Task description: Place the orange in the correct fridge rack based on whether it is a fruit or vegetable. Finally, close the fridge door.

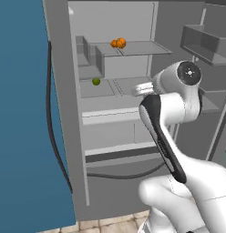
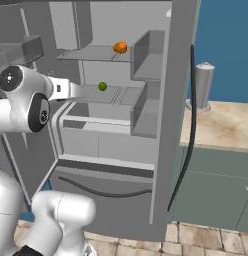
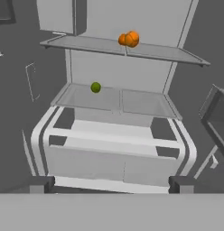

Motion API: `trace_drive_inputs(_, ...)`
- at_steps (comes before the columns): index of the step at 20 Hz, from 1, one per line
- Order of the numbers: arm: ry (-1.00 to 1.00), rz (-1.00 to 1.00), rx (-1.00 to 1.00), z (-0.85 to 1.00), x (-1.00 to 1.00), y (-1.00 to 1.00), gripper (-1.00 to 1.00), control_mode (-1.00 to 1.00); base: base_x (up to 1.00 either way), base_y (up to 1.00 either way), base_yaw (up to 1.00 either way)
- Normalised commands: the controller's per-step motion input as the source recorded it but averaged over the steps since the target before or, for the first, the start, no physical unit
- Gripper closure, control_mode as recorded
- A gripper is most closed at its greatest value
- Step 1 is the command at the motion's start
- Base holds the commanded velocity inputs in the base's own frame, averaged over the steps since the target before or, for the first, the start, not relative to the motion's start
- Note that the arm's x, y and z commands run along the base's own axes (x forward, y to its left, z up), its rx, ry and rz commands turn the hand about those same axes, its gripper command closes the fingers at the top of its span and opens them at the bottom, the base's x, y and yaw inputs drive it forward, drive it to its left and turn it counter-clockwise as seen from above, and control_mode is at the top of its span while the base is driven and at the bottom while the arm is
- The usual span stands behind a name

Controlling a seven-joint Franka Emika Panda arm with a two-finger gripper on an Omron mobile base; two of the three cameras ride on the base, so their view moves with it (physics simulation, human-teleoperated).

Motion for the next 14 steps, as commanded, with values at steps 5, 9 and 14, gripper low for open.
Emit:
trace_drive_inputs(5,-0.38,0.00,-0.15,0.43,-1.00,0.22,-1.00,-1.00,0.00,0.00,0.00)
trace_drive_inputs(9,-0.30,0.04,-0.41,0.42,-1.00,0.73,-1.00,-1.00,0.00,0.00,0.00)
trace_drive_inputs(14,-0.07,0.13,-0.44,0.10,-0.73,1.00,-1.00,-1.00,0.00,0.00,0.00)
